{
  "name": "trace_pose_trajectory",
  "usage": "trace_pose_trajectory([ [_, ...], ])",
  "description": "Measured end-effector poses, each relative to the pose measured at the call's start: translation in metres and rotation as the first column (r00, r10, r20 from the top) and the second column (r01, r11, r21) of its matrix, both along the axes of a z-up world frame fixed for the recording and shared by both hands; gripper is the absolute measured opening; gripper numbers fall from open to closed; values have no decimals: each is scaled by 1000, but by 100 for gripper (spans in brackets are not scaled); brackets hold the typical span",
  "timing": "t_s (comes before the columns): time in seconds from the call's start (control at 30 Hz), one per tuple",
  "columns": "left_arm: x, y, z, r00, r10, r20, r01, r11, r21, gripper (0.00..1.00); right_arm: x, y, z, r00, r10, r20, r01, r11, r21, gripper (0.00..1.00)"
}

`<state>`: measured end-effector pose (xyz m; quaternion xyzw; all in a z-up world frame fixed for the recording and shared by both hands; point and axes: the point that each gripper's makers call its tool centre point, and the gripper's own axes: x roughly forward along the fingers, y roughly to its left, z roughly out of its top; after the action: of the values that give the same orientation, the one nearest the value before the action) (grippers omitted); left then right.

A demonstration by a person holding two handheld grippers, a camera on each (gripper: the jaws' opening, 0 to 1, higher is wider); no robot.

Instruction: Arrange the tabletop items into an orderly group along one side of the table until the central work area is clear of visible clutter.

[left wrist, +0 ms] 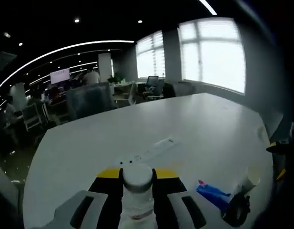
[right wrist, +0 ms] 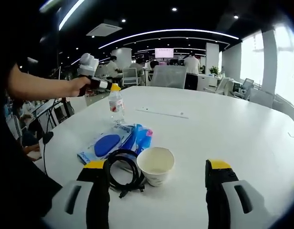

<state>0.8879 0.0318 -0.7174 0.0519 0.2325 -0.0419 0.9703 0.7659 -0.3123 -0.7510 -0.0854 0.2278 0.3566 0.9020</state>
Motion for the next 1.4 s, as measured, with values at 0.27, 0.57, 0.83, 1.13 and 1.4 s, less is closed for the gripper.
trace_pose_trajectory([
  [0.27, -8, -6, 1, 1000, 19, -9, -19, 1000, -9, 21, 0, -2, -2, 1000, -1, -8, 1, 1000, -1, 78],
  [0.57, -7, -1, 0, 1000, 30, 1, -30, 999, -17, 22, -2, 0, -5, 1000, 1, -15, -1, 1000, -5, 78],
  [0.83, -5, 10, -3, 1000, 19, 14, -19, 1000, -2, 23, -4, 2, -7, 1000, 3, -26, -3, 1000, -2, 78],
  [1.13, -2, 13, -4, 1000, 9, 26, -9, 1000, -27, 24, -4, 2, -2, 1000, -5, -16, 5, 1000, 6, 78],
  [1.4, -11, 8, 11, 999, -15, 40, 15, 1000, -11, 30, -1, -3, 0, 999, -34, -34, 35, 999, 26, 77],
])
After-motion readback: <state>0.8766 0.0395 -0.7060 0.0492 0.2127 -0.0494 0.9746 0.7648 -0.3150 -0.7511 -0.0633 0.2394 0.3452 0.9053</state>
